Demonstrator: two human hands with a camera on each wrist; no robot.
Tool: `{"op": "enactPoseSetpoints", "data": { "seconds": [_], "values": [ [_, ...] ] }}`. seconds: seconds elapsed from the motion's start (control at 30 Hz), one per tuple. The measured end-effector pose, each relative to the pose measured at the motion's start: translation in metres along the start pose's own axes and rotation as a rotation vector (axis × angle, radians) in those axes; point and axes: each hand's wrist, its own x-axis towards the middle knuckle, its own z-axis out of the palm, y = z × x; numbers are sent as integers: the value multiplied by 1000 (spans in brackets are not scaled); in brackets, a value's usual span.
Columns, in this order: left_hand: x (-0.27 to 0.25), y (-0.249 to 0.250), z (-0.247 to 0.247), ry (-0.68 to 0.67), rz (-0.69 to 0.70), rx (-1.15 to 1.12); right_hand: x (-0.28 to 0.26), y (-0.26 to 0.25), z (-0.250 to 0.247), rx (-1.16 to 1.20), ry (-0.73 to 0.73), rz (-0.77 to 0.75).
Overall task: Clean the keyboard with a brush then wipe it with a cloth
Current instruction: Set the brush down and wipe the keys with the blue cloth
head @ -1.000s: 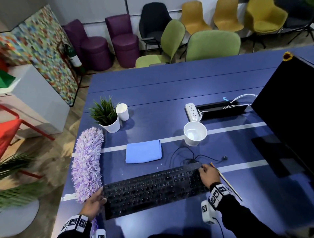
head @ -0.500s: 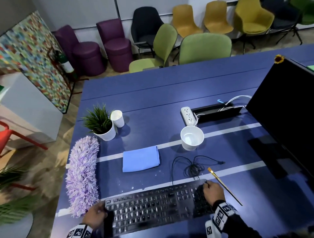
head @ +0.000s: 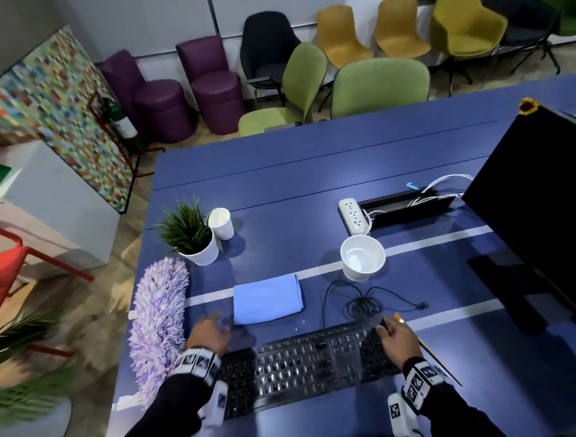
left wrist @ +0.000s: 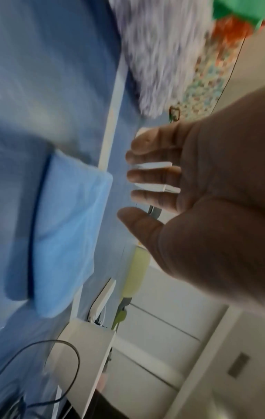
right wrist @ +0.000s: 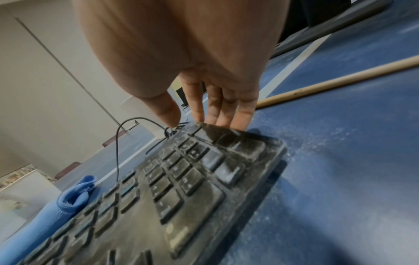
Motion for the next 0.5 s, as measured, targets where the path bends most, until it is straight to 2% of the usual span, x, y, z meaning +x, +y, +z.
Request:
{"op": "enactPoseSetpoints", "data": {
  "seconds": [0.13,0.2,0.3,0.33,0.4,0.5],
  "values": [
    [46,53,0,-6,214,46,-7,-3,-2,118,86,-29],
    [63,67,7,-33,281,144,-14,-4,-4,155,147,-47],
    [76,76,23,-199,366,359,-24,1,-5,191,182,-49],
    [77,76,31,-243,386,443,-29,3,-6,208,198,-46],
    [77,74,40,-216,408,526,-37,4,-10,233,240,-52],
    [72,78,33,-133,308,417,-46,5,-13,264,281,-88]
  ]
}}
